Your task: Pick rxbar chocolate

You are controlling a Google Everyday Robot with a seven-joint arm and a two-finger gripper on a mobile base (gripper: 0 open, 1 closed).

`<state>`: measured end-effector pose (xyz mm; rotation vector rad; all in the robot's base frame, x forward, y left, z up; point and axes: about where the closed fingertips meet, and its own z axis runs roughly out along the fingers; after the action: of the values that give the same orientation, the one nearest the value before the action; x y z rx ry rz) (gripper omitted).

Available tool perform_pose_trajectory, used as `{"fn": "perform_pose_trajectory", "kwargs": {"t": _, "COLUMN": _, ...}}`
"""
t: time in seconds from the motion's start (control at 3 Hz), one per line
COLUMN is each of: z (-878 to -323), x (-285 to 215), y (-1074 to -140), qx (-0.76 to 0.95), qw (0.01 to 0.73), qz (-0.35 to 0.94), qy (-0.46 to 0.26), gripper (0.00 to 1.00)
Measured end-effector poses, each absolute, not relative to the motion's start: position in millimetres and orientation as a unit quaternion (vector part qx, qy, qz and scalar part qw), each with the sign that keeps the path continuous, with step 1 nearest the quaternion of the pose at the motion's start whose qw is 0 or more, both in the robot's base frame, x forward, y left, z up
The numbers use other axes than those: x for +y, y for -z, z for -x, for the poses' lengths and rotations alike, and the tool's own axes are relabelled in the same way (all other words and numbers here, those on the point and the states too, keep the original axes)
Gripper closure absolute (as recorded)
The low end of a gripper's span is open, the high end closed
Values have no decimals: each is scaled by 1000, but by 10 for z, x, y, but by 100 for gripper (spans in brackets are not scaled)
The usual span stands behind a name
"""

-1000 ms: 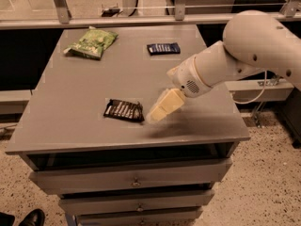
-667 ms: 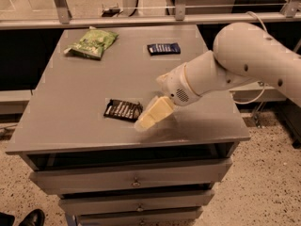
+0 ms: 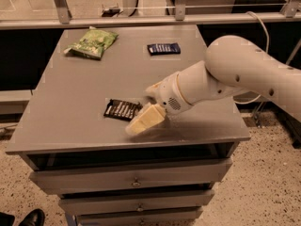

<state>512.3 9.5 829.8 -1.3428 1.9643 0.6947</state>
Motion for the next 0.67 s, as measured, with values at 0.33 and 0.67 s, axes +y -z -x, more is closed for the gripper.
{"fn": "perform_pose_trajectory", "kwargs": {"t": 0.33, "z": -5098, "x": 110, "y": -8255, "qx": 751, "qw": 326, "qz": 507, "qy": -269, "gripper": 40}}
{"fn": "perform_pose_trajectory", "kwargs": {"t": 0.67, "z": -5112, "x": 107, "y": -8266, "qx": 753, "qw": 327, "qz": 504, "qy": -269, "gripper": 62}}
